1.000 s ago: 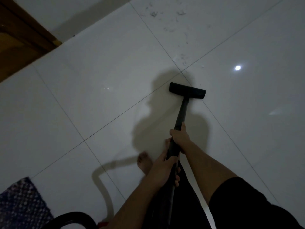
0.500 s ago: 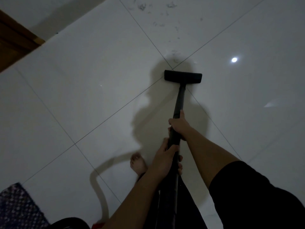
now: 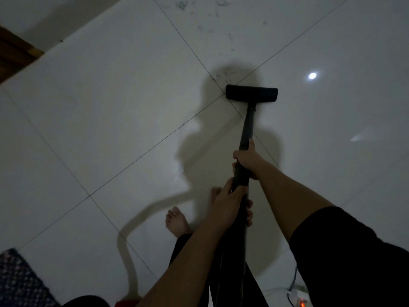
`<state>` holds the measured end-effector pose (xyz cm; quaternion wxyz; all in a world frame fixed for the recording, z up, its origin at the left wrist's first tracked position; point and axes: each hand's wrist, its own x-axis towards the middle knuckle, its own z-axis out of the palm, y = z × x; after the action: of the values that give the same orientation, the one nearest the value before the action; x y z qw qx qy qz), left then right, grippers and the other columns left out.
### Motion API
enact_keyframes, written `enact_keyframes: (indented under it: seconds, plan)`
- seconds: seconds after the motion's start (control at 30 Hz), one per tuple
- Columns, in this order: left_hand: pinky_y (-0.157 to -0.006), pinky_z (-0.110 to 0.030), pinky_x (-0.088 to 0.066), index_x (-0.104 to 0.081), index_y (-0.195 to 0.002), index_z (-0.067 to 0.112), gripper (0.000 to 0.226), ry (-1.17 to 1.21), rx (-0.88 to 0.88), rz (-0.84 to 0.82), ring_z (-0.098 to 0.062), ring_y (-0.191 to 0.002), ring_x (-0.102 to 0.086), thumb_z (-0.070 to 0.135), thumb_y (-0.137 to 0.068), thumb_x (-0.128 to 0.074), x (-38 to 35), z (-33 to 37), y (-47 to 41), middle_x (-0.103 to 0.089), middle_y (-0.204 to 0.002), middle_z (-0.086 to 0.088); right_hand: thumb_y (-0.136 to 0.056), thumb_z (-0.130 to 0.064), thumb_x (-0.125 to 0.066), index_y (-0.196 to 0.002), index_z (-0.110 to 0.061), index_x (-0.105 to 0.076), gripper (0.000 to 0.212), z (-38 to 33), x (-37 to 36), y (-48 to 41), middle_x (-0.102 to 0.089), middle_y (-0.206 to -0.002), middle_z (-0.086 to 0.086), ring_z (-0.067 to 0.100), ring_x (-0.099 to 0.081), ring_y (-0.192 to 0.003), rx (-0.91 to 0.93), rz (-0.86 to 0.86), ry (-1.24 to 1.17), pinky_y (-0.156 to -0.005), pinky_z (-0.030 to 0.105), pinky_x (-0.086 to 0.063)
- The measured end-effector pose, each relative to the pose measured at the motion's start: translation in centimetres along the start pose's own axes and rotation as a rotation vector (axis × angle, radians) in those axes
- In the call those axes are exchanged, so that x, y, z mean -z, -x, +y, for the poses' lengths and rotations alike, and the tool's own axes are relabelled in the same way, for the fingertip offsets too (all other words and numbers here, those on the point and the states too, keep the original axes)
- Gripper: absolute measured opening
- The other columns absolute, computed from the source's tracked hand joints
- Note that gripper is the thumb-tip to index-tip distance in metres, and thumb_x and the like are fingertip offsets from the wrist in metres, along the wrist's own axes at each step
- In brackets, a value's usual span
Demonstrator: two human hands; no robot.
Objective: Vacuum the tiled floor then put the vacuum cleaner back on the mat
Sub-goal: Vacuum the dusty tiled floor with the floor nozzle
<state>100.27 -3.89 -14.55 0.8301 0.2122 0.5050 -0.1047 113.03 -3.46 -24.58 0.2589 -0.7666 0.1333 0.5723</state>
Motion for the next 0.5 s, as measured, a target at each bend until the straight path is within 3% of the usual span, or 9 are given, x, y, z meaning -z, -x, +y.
enact_keyframes:
  seconds: [0.33, 0.5]
  plan:
    - [-0.042, -0.022, -0.041, -0.045, -0.13, 0.024, 0.035, 0.001, -0.006, -0.001, -0.016, -0.044, -0.045, 0.015, -0.097, -0.041, -0.8, 0.4, -1.7, -0.048, -0.069, -0.011, -0.094, 0.0, -0.047, -0.153, -0.038, 0.006, 0.088, -1.2, 1.3, -0.9, -0.052, -0.085, 0.015, 0.02, -0.054, -0.063, -0.005, -0.005, -0.014, -0.061, 0.035, -0.05]
    - [-0.041, -0.021, -0.04, -0.047, -0.127, 0.02, 0.032, -0.006, -0.03, -0.012, -0.017, -0.044, -0.044, 0.013, -0.096, -0.042, -0.1, 0.7, -1.8, -0.047, -0.069, -0.012, -0.094, 0.0, -0.045, -0.152, -0.039, 0.007, 0.087, -1.5, 0.9, -0.8, -0.052, -0.105, 0.019, 0.02, -0.054, -0.065, -0.003, -0.016, -0.048, -0.059, 0.034, -0.05]
